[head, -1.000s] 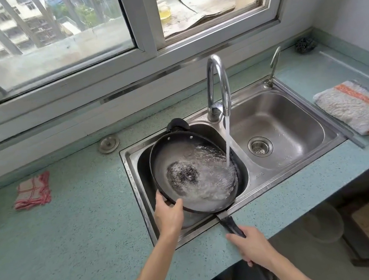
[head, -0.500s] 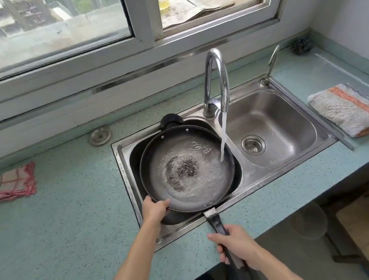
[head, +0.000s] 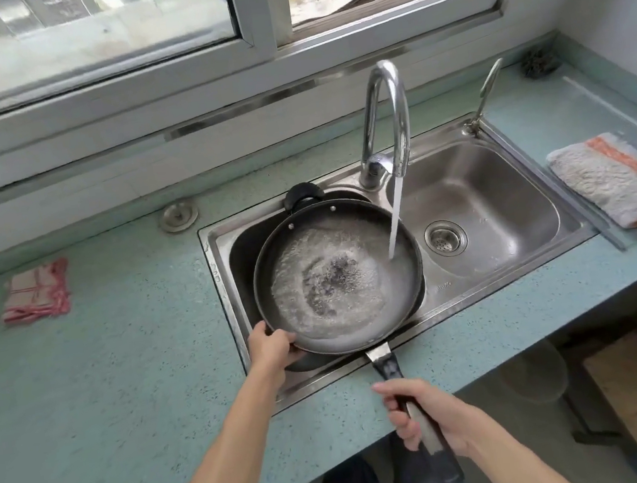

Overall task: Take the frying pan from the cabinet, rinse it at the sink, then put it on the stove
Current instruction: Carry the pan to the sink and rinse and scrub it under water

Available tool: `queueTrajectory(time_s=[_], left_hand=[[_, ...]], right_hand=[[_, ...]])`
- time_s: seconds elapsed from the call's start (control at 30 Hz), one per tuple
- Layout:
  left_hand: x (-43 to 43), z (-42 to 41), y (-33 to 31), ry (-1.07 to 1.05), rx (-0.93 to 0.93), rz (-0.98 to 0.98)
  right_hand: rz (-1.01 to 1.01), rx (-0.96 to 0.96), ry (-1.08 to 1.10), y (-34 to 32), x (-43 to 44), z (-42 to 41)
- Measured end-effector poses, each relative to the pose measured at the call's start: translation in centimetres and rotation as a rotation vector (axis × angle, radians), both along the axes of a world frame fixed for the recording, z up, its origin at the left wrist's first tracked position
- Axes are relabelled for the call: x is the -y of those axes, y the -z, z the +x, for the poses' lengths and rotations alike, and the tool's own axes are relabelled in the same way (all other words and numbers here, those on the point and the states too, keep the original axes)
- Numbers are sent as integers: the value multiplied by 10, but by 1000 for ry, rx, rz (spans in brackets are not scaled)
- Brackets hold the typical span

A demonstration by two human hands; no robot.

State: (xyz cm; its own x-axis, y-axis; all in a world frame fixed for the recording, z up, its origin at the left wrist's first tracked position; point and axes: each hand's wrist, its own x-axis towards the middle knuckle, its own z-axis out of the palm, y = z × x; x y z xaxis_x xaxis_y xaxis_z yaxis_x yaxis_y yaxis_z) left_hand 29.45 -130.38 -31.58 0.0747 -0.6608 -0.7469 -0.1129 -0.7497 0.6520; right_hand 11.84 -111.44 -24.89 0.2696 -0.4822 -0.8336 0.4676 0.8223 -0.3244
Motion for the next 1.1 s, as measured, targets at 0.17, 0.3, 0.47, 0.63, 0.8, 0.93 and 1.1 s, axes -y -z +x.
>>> queueTrajectory(time_s=[0.17, 0.3, 0.47, 0.63, 0.8, 0.93, 1.1], left_hand=[[-11, -8, 6, -51, -102, 70], [-12, -8, 2, -13, -134, 72], [-14, -13, 9, 36, -106, 105], [-9, -17, 5, 86, -37, 139], [-1, -20, 14, 140, 59, 135], [3, -18, 26, 208, 179, 108], [13, -16, 66, 231, 194, 124]], right_hand=[[-76, -197, -14, -5, -6, 9], [-90, -277, -5, -11, -7, 11], [-83, -358, -16, -19, -7, 17], [-81, -433, -46, -24, -5, 24], [-52, -470, -36, -26, -3, 33], [-38, -502, -23, -27, -1, 39], [-55, -544, -16, -27, -1, 46]])
